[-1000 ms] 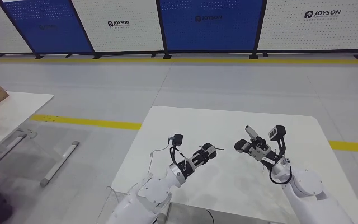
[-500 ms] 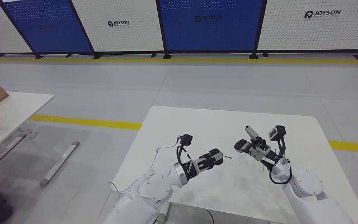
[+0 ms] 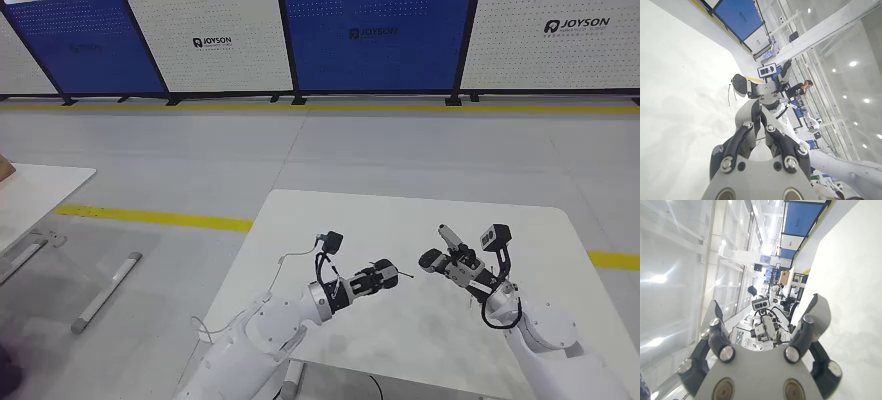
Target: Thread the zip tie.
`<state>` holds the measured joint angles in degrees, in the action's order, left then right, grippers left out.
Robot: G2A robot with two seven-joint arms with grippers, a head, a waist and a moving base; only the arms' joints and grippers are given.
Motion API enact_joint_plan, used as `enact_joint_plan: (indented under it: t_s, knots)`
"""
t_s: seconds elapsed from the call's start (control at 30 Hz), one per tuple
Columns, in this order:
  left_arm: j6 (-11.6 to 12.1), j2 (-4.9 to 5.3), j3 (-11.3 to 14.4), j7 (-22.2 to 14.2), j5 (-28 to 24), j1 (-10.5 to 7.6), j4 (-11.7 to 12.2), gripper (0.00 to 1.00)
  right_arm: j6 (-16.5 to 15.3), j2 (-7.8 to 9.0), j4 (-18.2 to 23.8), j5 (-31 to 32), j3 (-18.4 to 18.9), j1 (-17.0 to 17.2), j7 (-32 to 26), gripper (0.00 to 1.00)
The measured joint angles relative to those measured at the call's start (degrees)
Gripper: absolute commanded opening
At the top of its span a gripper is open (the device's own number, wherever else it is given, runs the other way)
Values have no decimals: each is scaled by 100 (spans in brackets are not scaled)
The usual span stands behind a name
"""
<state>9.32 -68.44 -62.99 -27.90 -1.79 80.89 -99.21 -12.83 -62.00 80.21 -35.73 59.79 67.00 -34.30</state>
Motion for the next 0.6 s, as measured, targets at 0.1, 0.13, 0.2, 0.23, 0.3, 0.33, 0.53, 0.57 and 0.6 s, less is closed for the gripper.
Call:
enact_joint_plan:
  t_s: [0.1,0.13,0.2,0.23,0.3,0.33,0.53,0.57,0.6]
  knots:
    - [72,13,-50,-777,-829,-216,282,0,0,0,0,0,0,0,0,100]
    - [76,20,-69,-1102,-1129,-305,410,0,0,0,0,0,0,0,0,100]
    - [76,24,-77,-1396,-1339,-356,489,0,0,0,0,0,0,0,0,100]
    - [75,25,-77,-1391,-1331,-355,491,0,0,0,0,0,0,0,0,100]
    - [74,24,-76,-1321,-1302,-350,483,0,0,0,0,0,0,0,0,100]
    - [73,24,-76,-1308,-1297,-349,481,0,0,0,0,0,0,0,0,100]
    - [73,24,-76,-1312,-1298,-349,481,0,-19,66,203,492,229,5,99,100]
    - [73,24,-76,-1312,-1299,-349,481,0,68,106,299,730,349,24,63,100]
    - [73,24,-76,-1312,-1299,-349,481,0,204,152,406,972,482,51,8,100]
